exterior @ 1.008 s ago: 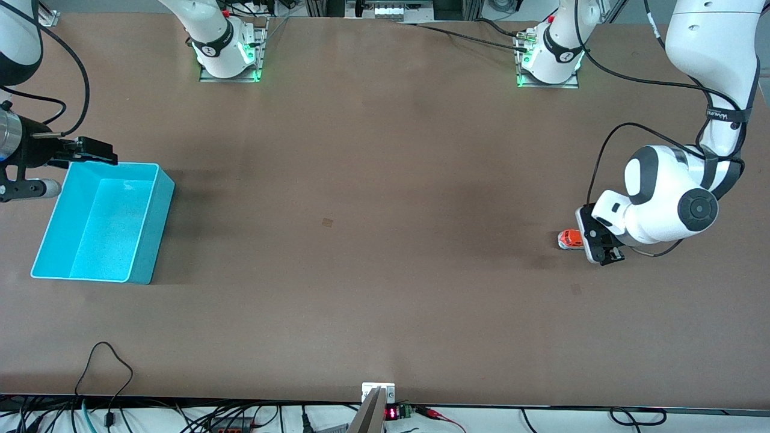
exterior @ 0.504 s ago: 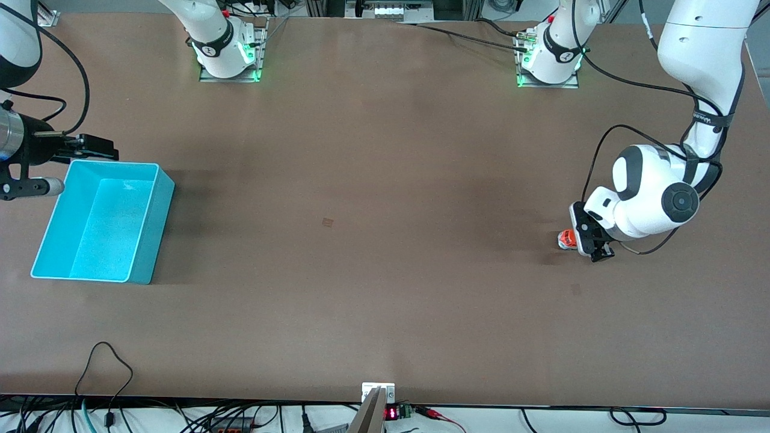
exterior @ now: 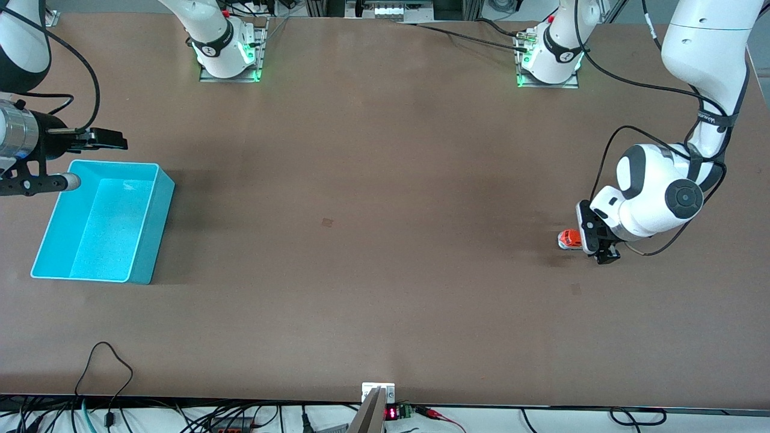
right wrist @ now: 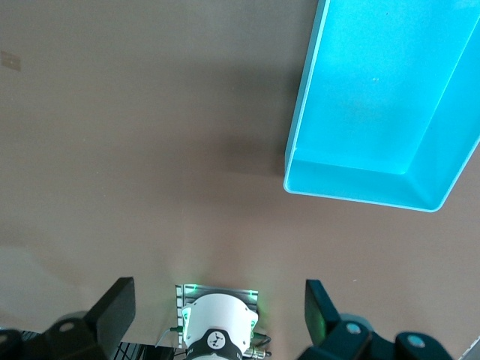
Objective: Wind up bus and store in blue box
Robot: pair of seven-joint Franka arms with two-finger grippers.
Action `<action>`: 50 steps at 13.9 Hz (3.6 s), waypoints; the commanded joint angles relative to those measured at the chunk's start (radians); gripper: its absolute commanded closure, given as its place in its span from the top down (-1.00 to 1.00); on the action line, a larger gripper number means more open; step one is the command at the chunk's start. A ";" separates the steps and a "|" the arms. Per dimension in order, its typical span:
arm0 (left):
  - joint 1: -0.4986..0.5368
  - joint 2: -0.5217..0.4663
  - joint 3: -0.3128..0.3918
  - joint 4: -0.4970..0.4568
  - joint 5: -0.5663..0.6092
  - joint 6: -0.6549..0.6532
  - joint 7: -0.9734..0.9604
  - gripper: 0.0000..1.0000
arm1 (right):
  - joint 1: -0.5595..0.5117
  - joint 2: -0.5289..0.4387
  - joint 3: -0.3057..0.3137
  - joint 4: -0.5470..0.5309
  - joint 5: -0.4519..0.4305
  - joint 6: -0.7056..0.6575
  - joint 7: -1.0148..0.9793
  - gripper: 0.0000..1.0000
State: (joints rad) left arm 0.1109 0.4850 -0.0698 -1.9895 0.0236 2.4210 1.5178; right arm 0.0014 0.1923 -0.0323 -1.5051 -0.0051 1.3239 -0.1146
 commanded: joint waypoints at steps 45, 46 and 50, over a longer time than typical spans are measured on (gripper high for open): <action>0.339 0.123 -0.016 0.300 0.015 -0.339 0.460 1.00 | 0.127 -0.011 0.014 -0.161 0.053 0.328 0.055 1.00; 0.329 0.107 -0.022 0.313 0.015 -0.380 0.458 1.00 | 0.127 -0.011 0.014 -0.161 0.053 0.328 0.055 1.00; 0.253 0.023 -0.025 0.333 0.016 -0.476 0.460 1.00 | 0.126 -0.011 0.014 -0.162 0.053 0.327 0.055 1.00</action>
State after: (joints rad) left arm 0.4043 0.5643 -0.0977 -1.6557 0.0275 1.9957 1.9615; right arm 0.1243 0.1910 -0.0173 -1.6568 0.0394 1.6496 -0.0710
